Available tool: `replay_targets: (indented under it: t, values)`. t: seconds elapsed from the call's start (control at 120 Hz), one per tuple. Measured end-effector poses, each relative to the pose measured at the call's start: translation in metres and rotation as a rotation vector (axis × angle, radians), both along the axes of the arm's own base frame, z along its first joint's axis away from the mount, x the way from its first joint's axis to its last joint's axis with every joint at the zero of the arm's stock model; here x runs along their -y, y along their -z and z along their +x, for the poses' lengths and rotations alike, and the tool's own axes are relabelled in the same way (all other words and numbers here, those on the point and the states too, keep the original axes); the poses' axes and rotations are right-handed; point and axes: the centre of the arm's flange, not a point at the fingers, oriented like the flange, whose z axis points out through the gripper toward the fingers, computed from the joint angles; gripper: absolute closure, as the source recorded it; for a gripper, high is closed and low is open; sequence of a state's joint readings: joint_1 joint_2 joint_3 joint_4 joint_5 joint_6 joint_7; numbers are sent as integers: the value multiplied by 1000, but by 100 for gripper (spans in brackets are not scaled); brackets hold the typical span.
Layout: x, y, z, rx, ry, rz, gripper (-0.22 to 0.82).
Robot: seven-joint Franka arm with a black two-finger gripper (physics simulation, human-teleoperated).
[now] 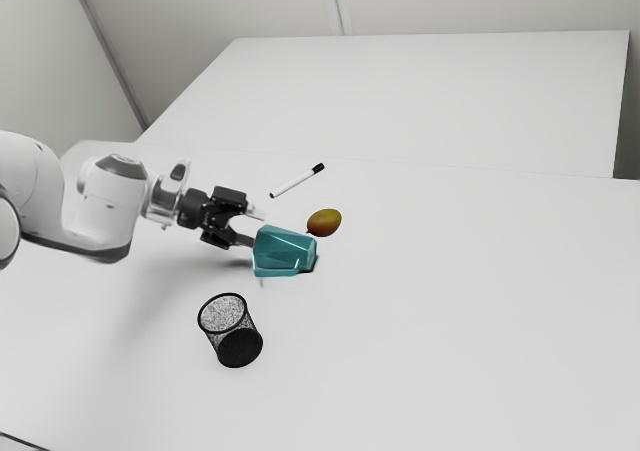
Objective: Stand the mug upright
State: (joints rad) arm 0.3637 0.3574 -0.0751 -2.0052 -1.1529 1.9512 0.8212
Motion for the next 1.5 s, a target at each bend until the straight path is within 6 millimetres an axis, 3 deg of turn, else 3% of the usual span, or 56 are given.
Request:
replay_targets:
  t: [0.333, 0.65, 1.092, 1.333, 1.5]
  values:
    - [11, 19, -2, 57, 42, -30, 2]
    - [27, 22, 1, 98, 82, -36, 5]
    - [28, 20, 2, 139, 99, -28, 64]
    - [30, 7, 4, 167, 109, -17, 75]
    - [36, -27, 6, 220, 130, 14, 77]
